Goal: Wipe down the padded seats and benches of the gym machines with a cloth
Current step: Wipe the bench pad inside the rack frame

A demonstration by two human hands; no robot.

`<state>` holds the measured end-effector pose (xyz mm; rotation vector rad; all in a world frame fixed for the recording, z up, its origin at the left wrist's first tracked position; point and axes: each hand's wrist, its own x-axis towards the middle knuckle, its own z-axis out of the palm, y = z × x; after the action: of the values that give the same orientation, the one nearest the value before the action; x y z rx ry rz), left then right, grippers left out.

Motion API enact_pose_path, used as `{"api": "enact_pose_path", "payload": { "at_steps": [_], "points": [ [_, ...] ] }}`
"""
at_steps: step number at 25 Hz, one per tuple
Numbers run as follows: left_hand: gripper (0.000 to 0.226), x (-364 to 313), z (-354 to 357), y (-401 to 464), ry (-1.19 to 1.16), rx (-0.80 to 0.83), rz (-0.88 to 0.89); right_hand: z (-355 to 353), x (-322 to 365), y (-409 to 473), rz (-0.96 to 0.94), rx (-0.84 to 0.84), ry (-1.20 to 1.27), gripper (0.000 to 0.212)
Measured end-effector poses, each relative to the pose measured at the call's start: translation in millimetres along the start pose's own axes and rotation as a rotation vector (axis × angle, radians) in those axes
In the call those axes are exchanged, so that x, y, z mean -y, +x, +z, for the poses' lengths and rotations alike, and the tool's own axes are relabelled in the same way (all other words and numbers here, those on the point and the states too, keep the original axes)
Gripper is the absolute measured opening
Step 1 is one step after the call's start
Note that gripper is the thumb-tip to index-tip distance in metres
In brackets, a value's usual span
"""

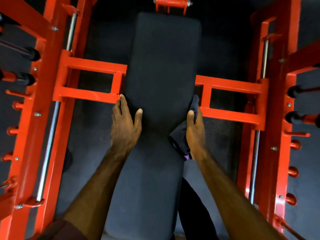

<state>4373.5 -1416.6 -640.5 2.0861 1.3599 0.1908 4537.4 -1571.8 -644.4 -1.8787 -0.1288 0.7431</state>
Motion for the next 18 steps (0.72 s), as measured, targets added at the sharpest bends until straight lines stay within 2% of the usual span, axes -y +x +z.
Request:
{"api": "enact_pose_path", "payload": {
  "at_steps": [4, 9, 12, 15, 18],
  "points": [
    [0.084, -7.7, 0.3, 13.0, 0.025, -0.01, 0.003, -1.0, -7.1, -11.3, -0.03, 0.042, 0.029, 0.048],
    [0.083, -13.2, 4.8, 33.9, 0.019, -0.026, 0.023, 12.2, 35.3, 100.1, -0.008, 0.024, 0.054, 0.043],
    [0.083, -20.2, 5.8, 35.2, 0.018, -0.036, -0.018, 6.3, 27.5, 76.1, -0.081, 0.055, 0.037, 0.045],
    [0.083, -25.5, 4.4, 40.5, 0.019, -0.027, -0.046, 1.8, 15.2, 56.9, -0.069, 0.083, 0.005, 0.046],
    [0.086, -24.3, 2.0, 54.7, 0.015, -0.001, -0.022, 12.3, 39.9, 124.7, -0.054, 0.041, -0.002, 0.046]
  ]
}}
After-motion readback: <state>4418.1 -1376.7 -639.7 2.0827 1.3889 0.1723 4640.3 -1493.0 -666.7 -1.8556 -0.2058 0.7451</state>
